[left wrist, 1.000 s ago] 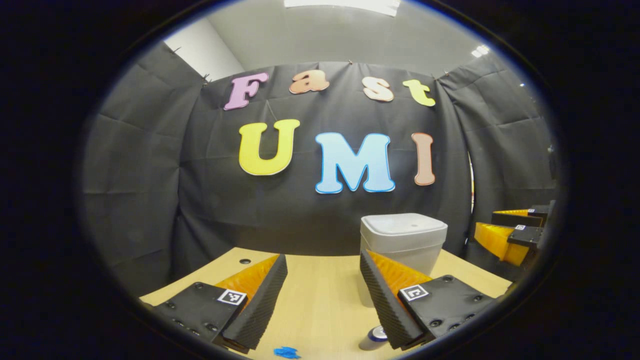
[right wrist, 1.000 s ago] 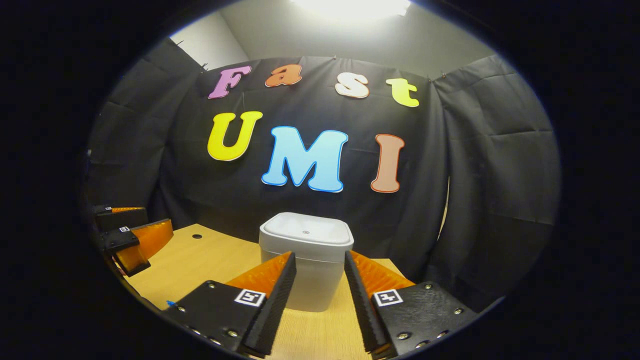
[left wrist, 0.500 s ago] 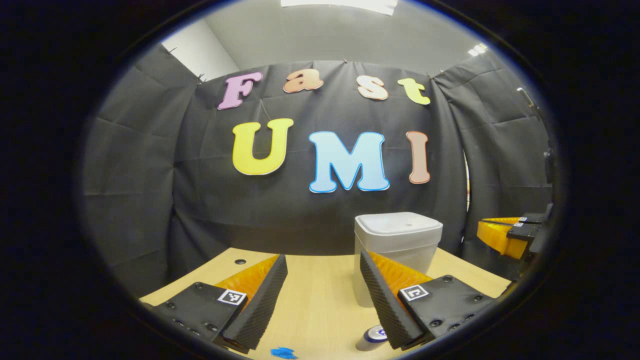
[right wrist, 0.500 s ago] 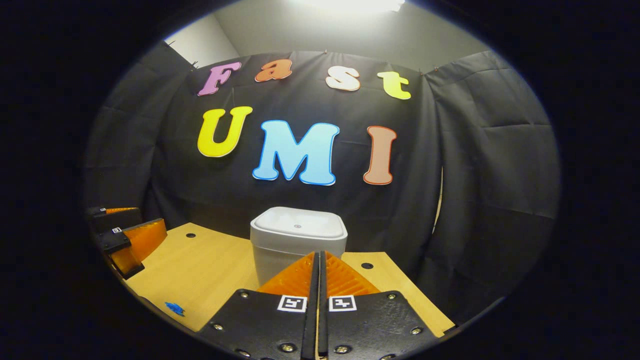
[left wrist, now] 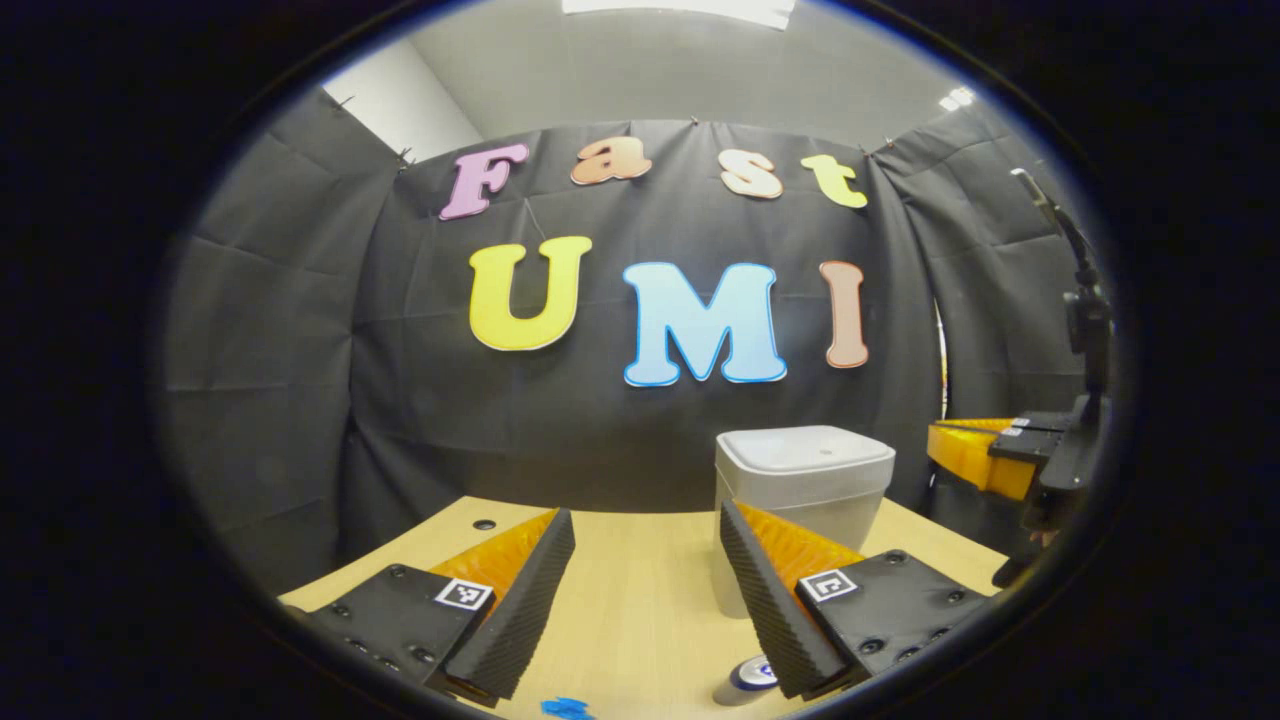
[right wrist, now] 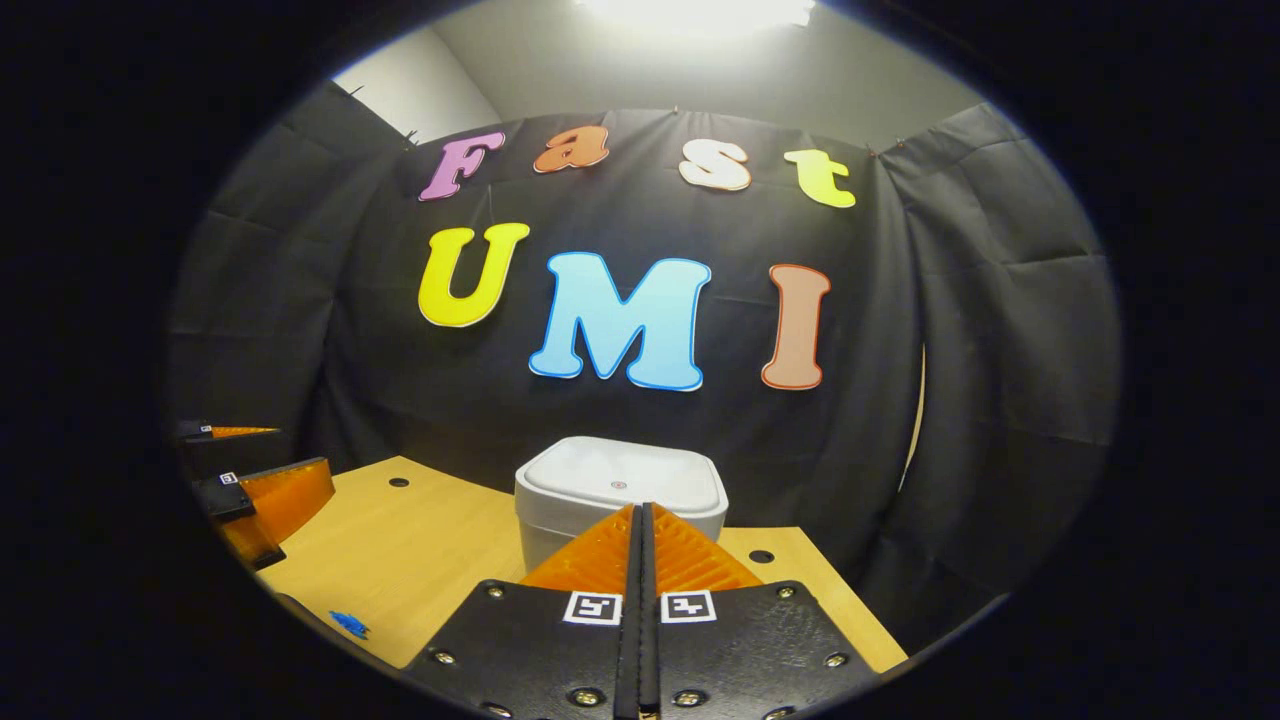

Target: Press the lid of the desktop garbage bin to open it, pick up the crumpled paper on the desktop and throw it into the bin, then pick up the pop can on the desktop and drop it into the bin, and finally close the garbage bin lid.

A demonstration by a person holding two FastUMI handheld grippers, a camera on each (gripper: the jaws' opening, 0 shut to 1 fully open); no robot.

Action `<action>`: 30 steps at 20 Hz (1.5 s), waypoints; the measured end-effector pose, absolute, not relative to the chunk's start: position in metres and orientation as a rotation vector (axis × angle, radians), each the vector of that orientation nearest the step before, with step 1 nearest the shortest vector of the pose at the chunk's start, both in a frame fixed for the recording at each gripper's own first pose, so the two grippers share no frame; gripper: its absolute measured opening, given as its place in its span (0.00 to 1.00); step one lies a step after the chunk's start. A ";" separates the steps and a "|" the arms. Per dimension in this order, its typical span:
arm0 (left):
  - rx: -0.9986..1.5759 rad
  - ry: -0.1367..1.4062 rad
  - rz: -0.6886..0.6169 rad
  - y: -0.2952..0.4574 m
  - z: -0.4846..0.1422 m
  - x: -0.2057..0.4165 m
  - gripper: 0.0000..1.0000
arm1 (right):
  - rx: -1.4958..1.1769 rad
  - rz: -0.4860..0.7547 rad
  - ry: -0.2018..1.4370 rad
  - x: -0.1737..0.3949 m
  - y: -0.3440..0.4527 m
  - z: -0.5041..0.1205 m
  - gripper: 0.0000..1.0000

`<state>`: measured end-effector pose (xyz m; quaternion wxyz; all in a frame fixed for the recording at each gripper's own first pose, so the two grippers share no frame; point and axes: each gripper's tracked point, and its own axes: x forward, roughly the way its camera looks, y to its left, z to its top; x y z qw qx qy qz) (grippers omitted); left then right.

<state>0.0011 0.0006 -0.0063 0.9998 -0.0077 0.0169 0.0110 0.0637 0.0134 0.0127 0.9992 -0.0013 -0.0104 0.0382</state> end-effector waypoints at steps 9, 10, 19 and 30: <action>-0.012 0.060 0.179 0.024 -0.008 -0.011 0.99 | -0.051 0.146 -0.013 0.150 0.026 0.004 0.00; -0.013 0.064 0.200 0.027 -0.009 -0.014 0.99 | -0.049 0.150 0.009 0.160 0.026 -0.001 0.00; 0.009 0.046 0.236 0.034 -0.006 -0.009 0.92 | 0.005 0.161 0.081 0.189 0.024 -0.024 0.01; -0.040 0.064 0.187 0.035 -0.014 -0.007 1.00 | 0.118 0.110 0.043 0.184 0.017 -0.006 0.01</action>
